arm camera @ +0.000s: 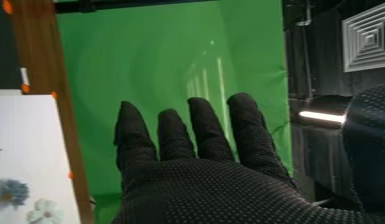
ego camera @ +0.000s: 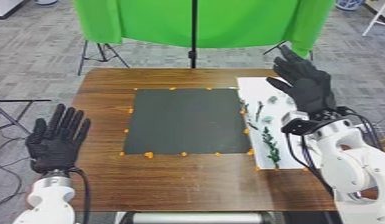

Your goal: Arrange flowers

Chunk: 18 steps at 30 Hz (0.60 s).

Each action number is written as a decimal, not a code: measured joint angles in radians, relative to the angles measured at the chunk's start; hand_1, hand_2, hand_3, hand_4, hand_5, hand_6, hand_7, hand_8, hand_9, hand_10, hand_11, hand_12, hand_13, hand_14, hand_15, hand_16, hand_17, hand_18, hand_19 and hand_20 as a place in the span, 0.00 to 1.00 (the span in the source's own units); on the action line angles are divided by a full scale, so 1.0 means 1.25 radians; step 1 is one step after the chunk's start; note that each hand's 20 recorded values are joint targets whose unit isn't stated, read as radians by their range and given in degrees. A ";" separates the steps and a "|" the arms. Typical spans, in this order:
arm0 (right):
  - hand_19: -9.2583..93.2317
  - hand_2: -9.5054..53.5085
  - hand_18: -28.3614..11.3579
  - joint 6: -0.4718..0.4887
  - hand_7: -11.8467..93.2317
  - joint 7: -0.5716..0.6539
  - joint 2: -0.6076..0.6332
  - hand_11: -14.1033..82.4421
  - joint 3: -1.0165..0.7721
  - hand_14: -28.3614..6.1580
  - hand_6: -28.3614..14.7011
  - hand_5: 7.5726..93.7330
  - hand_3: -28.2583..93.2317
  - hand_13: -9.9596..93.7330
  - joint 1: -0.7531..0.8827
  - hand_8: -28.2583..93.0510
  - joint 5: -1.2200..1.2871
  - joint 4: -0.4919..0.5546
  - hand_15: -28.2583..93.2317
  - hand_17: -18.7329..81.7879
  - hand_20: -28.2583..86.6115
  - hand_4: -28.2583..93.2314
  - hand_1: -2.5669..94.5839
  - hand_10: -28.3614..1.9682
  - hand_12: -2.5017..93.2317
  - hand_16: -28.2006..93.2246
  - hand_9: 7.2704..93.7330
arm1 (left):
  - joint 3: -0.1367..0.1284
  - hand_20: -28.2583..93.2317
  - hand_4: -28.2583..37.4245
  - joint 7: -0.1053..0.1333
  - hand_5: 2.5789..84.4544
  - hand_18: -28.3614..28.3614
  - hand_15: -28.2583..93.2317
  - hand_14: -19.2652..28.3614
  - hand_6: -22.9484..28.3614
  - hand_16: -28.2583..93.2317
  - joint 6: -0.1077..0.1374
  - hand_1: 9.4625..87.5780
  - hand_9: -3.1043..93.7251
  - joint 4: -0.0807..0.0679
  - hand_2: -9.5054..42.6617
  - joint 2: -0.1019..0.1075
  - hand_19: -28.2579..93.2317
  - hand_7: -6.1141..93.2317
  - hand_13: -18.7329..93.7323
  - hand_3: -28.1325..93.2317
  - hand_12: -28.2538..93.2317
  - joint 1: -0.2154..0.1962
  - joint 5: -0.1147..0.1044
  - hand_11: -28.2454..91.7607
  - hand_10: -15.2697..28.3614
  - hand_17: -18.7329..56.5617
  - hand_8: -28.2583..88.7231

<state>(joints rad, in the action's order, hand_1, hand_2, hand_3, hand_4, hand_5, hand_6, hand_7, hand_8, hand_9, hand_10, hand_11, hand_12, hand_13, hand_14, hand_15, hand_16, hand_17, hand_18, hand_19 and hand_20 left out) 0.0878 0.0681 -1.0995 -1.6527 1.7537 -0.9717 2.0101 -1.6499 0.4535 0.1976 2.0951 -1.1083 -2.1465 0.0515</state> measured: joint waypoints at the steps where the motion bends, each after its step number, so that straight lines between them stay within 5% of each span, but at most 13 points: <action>1: 0.17 0.26 0.47 0.003 0.17 -0.001 0.000 0.15 -0.003 0.56 0.58 0.20 0.92 0.24 -0.001 0.14 -0.003 0.000 0.24 0.28 0.31 0.00 0.10 0.50 0.10 0.26 0.20 | 0.002 0.33 0.00 0.000 0.54 0.72 0.40 0.65 0.60 0.18 0.000 0.20 0.43 -0.002 0.45 0.003 0.49 0.12 0.41 0.88 0.28 0.003 0.001 0.35 0.65 0.20 0.16; 4: 0.17 0.26 0.47 0.011 0.18 -0.001 0.000 0.15 -0.007 0.56 0.57 0.22 0.92 0.25 -0.002 0.14 -0.013 0.000 0.24 0.29 0.32 0.00 0.10 0.50 0.10 0.26 0.21 | 0.003 0.32 0.00 -0.002 0.53 0.72 0.39 0.65 0.60 0.18 0.000 0.20 0.43 -0.006 0.45 0.010 0.48 0.12 0.41 0.88 0.28 0.012 0.006 0.35 0.65 0.20 0.16; 7: 0.20 0.21 0.41 0.017 0.18 0.000 0.002 0.16 -0.007 0.45 0.55 0.26 0.92 0.28 -0.002 0.14 -0.026 0.000 0.26 0.30 0.33 0.00 0.13 0.48 0.10 0.28 0.22 | 0.003 0.32 0.00 -0.003 0.53 0.72 0.39 0.65 0.60 0.18 -0.002 0.20 0.43 -0.012 0.45 0.016 0.48 0.12 0.41 0.88 0.28 0.019 0.010 0.35 0.65 0.20 0.16; 13: 0.31 0.00 0.23 0.020 0.19 0.021 0.018 0.17 0.010 0.38 0.54 0.35 0.89 0.38 -0.006 0.14 -0.177 0.012 0.30 0.34 0.37 0.00 0.25 0.47 0.12 0.33 0.31 | 0.001 0.32 0.00 0.000 0.53 0.72 0.39 0.65 0.60 0.19 -0.005 0.20 0.43 -0.014 0.45 0.022 0.48 0.12 0.41 0.88 0.28 0.025 0.014 0.35 0.65 0.20 0.16; 15: 0.44 0.00 0.20 0.053 0.19 0.047 0.020 0.18 0.001 0.38 0.53 0.37 0.88 0.45 -0.007 0.14 -0.271 0.025 0.34 0.36 0.41 0.00 0.28 0.47 0.13 0.36 0.35 | -0.001 0.32 0.00 0.001 0.53 0.72 0.39 0.66 0.60 0.19 -0.005 0.20 0.43 -0.011 0.45 0.022 0.48 0.12 0.41 0.88 0.28 0.023 0.014 0.35 0.66 0.20 0.16; 18: 0.75 0.00 0.17 0.178 0.21 0.092 0.027 0.21 -0.026 0.40 0.50 0.44 0.85 0.57 -0.006 0.13 -0.410 0.059 0.41 0.41 0.47 0.00 0.31 0.37 0.14 0.39 0.44 | -0.007 0.32 0.00 0.005 0.53 0.72 0.40 0.66 0.60 0.19 -0.005 0.20 0.43 -0.005 0.45 0.020 0.48 0.12 0.42 0.88 0.28 0.013 0.010 0.35 0.66 0.20 0.16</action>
<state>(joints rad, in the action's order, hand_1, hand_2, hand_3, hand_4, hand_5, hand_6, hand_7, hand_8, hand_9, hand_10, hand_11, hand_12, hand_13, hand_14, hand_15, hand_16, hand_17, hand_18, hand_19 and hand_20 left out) 0.3104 0.1837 -1.0655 -1.6847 1.7465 -1.4842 2.0837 -1.6593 0.4600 0.1912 2.0884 -1.0827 -2.1305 0.0646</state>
